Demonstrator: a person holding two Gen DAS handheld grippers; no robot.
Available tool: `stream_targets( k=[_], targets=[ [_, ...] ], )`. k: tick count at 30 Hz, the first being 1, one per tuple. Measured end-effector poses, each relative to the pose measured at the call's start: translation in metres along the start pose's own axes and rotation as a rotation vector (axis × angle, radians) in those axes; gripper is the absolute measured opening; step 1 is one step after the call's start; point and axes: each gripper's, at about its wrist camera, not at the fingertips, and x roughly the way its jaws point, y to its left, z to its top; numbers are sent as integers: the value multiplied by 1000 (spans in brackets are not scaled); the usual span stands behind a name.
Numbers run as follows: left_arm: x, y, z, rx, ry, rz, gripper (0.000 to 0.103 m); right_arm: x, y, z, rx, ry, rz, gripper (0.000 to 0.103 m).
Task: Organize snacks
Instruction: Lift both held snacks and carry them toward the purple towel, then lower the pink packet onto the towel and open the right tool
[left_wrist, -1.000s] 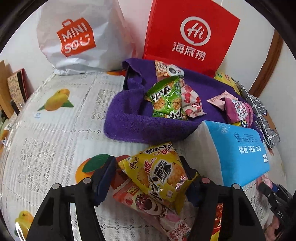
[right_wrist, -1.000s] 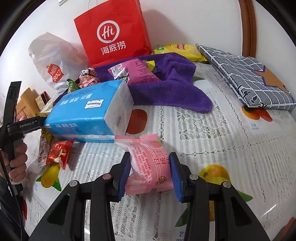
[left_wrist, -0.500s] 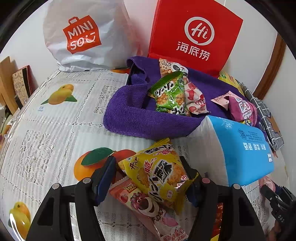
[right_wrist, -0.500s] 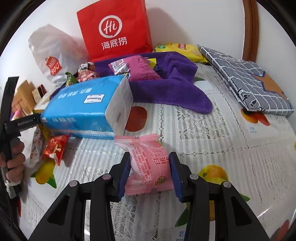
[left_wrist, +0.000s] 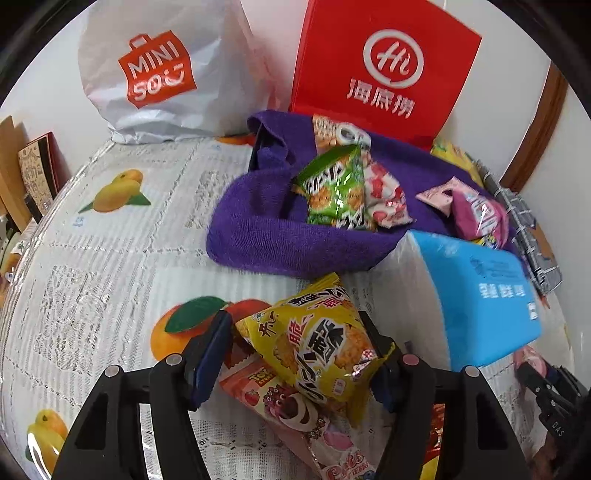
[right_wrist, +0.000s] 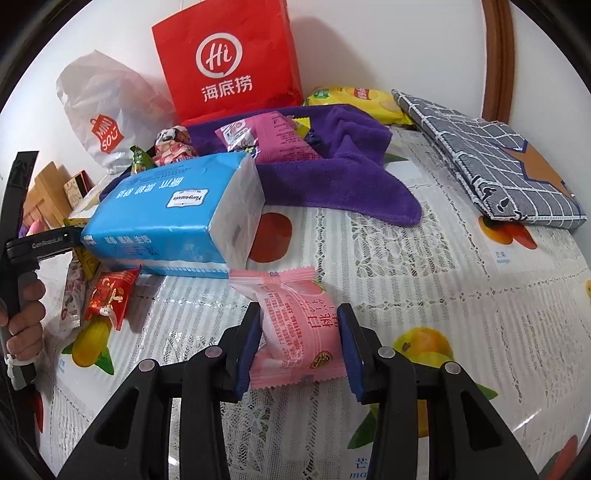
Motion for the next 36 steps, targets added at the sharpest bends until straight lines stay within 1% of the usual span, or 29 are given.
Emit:
stream_targets(
  k=[6,11,13,16,20,22,27,29,31,32,36],
  targets=[
    [-17,3,3,-4,-58,-50,64,-10,-10,-1,51,-36,25,41],
    [-24,3,4,-3,-71,-70,64,-23,-16,2,98,-47,48,41],
    [-30,2,4,2,-85,-80,64,-31,-14,7,90,-64,36,41],
    [-42,-2,5,33,-114,-102,64,-49,-8,19,62,-110,35,41],
    [-62,-11,13,49,-147,-134,64,-69,6,44,13,-159,23,41],
    [-69,-18,22,60,-150,-143,64,-72,12,58,1,-175,27,41],
    [-79,-37,54,65,-172,-132,65,-72,27,93,-25,-226,50,41],
    [-80,-40,65,46,-182,-149,65,-70,32,107,-30,-245,62,41],
    [-73,-40,73,23,-194,-176,65,-65,35,116,-28,-248,69,41],
    [-70,-40,74,18,-198,-177,65,-61,37,121,-31,-246,71,41],
    [-48,-33,66,3,-188,-114,65,-44,38,132,-53,-223,51,41]
  ],
)
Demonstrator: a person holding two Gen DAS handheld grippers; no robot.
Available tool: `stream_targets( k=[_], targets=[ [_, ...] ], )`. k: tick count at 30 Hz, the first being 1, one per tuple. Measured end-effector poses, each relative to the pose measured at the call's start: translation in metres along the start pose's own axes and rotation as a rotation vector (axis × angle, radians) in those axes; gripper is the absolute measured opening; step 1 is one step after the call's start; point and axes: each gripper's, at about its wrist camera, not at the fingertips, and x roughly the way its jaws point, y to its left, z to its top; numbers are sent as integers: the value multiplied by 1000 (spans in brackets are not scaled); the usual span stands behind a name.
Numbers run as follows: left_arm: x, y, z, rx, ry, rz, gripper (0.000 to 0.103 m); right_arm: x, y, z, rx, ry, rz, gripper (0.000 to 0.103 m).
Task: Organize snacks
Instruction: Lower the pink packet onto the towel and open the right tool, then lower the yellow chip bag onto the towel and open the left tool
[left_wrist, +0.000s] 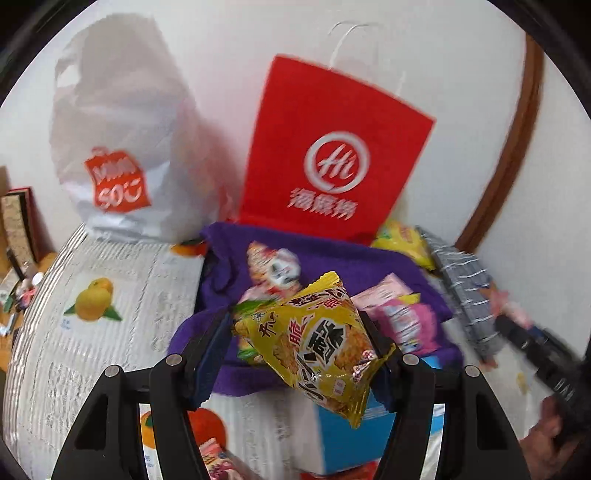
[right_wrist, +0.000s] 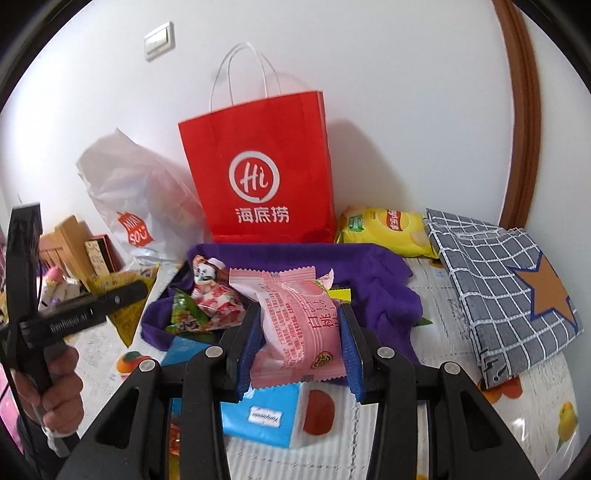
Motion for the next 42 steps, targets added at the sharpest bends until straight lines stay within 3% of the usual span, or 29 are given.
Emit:
stream_targets(
  k=[13,20,26,30,32,35,38,42],
  targets=[
    [3,15,-7,6,-10,31,65,84,0,60,-60,80,-6,41],
    [14,25,-9,-38,28,22,65,139,-6,43,-54,200,-23,41],
    [17,21,-12,-22,40,35,65,159,-13,34,-53,260,-46,41],
    [18,19,-12,-14,44,32,65,158,-10,34,-87,288,-46,42],
    [18,19,-13,-12,46,32,65,148,-10,34,-83,275,-55,52],
    [20,19,-13,-14,55,30,65,127,-12,30,-87,245,-56,59],
    [19,17,-14,-12,57,20,65,101,-15,18,-73,212,-57,59],
    [16,9,-10,-1,59,-17,65,70,-23,-4,-15,141,2,59]
  ],
)
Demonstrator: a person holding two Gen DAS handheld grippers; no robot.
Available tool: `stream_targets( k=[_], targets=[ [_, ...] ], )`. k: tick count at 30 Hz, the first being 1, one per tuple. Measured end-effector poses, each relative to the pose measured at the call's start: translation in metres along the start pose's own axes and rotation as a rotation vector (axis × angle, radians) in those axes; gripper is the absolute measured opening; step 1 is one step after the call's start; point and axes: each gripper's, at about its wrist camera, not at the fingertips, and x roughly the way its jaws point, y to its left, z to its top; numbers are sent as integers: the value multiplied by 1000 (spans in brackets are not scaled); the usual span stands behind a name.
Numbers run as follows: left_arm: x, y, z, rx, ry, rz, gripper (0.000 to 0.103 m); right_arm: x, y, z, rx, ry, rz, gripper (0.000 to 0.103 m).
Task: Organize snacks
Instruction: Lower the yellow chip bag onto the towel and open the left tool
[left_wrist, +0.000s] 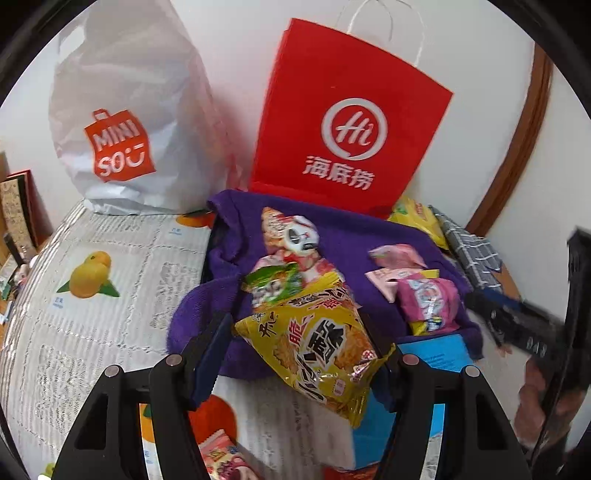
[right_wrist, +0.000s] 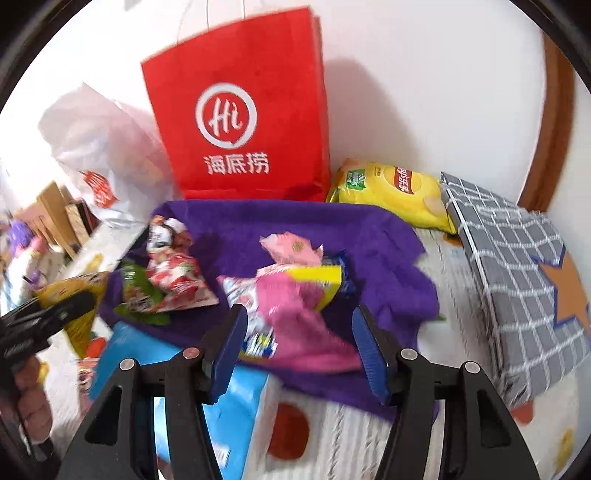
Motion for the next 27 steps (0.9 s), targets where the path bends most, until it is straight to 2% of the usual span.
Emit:
stream_targets(
  k=[3,8,14,21,25,27],
  targets=[
    [5,-9,8,1,18,-30,65,-6,0,-4,7,-36,17,59],
    [29,-29,24,8,86,-24,65,-10,-4,-7,42,-44,62,59],
    [62,-50,42,23,127,-2,65,-12,-10,-17,38,-34,37,59],
    [92,-62,40,33,163,6,66,-10,-14,-19,44,-25,17,59],
    [94,-58,41,26,188,-32,75,-9,-10,-20,28,-23,14,59],
    [88,-55,42,20,171,-2,79,-10,-8,-20,24,-25,26,59]
  ],
)
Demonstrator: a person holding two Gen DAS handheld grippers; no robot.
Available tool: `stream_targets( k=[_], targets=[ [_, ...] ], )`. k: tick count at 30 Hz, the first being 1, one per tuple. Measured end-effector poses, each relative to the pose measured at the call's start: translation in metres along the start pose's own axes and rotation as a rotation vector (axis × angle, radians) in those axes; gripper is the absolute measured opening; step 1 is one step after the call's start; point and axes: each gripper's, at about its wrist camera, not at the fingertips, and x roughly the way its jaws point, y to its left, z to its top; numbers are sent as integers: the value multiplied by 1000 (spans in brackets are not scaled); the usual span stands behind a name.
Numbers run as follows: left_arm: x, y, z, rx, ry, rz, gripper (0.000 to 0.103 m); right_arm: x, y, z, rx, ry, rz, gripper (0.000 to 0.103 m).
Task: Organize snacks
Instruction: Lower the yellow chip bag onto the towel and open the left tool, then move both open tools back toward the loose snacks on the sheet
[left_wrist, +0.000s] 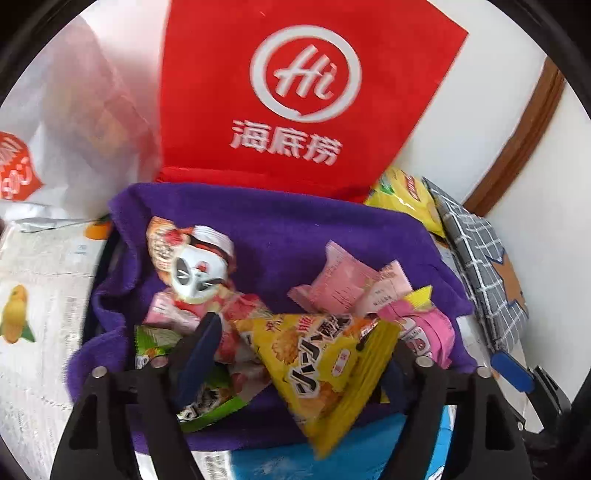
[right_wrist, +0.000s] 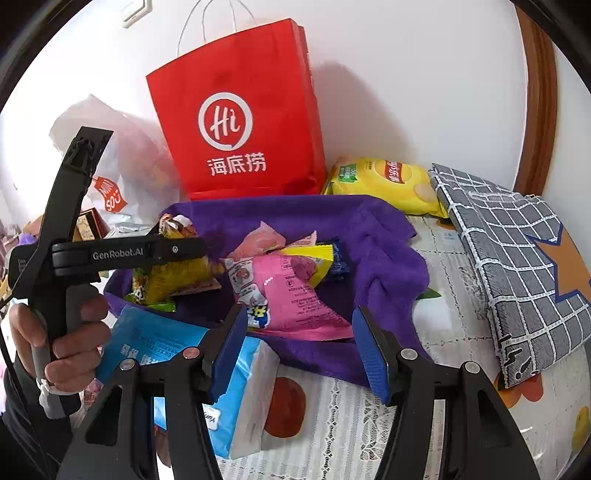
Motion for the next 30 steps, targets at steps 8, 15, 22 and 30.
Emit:
stream_targets(
  k=[8,15,22,30],
  targets=[
    [-35,14,-6,-31,-54,38,81,-7,8,-1,-8,-24,26,59],
    [-80,37,-21,-53,-99,54,84,-17,25,-9,-36,-31,47,59],
    [-109,54,-42,-91,-127,26,84,-42,46,-26,-69,-35,60,59],
    [-117,71,-79,-83,-84,59,84,-53,82,-57,-107,14,77,59]
  ],
)
